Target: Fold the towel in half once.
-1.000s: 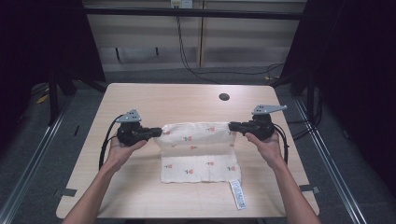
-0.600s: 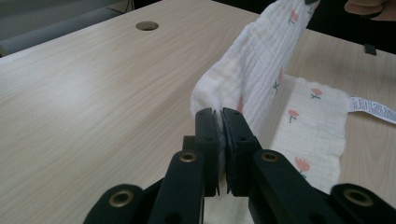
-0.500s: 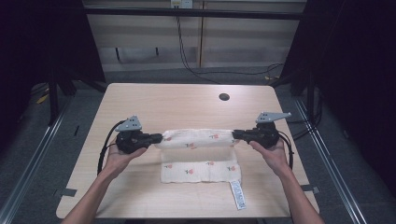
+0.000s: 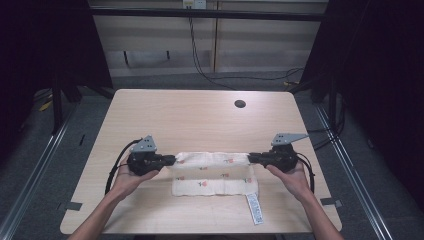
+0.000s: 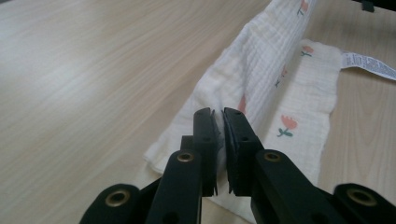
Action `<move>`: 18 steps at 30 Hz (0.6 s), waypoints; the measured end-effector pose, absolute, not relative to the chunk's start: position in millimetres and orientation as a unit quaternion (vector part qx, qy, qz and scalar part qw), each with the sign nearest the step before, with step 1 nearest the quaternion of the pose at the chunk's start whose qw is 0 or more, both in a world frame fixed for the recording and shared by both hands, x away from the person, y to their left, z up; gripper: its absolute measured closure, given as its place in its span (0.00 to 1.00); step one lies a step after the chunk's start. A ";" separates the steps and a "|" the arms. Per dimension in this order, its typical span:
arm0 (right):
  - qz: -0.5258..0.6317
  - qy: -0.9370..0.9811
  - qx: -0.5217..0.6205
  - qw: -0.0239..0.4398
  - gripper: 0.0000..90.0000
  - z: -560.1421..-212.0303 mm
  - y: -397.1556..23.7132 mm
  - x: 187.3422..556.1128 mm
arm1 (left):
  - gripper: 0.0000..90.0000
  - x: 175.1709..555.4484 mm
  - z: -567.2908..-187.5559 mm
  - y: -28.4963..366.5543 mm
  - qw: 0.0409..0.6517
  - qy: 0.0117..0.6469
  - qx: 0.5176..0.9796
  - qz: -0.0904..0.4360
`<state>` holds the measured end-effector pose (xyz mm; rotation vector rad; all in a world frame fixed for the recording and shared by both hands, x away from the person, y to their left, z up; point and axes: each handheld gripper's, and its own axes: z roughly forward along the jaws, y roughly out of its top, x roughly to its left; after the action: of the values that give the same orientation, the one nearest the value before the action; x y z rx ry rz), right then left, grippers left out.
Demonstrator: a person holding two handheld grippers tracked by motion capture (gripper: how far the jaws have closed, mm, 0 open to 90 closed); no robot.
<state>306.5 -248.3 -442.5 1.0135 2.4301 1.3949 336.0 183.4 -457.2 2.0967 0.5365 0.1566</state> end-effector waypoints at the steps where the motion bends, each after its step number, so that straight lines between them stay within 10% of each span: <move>1: 0.465 0.813 0.341 0.079 0.95 -444.8 -248.3 304.8 | 0.94 334.5 -460.1 182.6 0.466 0.217 0.855 0.063; 18: 0.425 0.833 0.352 0.039 0.90 -479.1 -249.5 292.7 | 0.86 323.3 -483.7 173.1 0.423 0.200 0.884 0.025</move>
<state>292.7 -249.5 -479.1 1.0801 2.5547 1.3023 323.3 173.1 -483.7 2.2123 0.4995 0.0623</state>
